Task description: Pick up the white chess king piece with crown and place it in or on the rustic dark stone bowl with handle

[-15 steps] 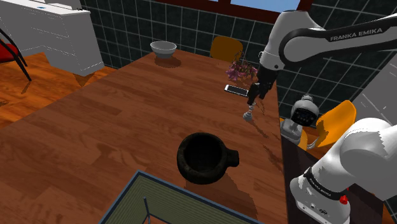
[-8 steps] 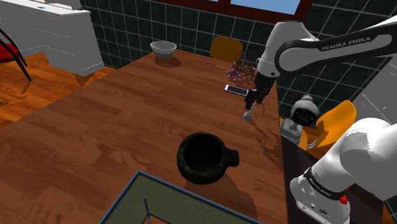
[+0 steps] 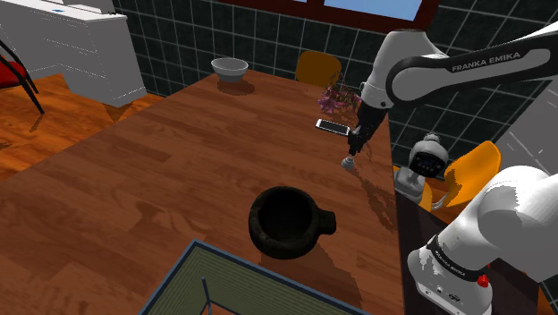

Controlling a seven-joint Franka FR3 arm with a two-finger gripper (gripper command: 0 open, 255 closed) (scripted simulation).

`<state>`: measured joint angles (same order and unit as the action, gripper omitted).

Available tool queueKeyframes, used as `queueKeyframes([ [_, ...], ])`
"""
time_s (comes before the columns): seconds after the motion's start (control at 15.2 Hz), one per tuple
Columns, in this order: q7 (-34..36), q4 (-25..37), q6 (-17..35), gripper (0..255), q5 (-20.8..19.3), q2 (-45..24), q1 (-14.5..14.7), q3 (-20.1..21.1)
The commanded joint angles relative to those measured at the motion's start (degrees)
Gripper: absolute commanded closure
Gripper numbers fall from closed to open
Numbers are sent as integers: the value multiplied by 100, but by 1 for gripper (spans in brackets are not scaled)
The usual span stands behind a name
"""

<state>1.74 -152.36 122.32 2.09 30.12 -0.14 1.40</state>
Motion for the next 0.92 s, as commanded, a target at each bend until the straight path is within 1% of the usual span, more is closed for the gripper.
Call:
queueKeyframes([
  [0.0, 0, -4, 0, 255, 2, -3, 1, 1],
  [0.4, 1, -4, 1, 255, 2, -3, 2, 1],
  [0.86, 13, 388, -621, 255, -10, 226, -1, -8],
])
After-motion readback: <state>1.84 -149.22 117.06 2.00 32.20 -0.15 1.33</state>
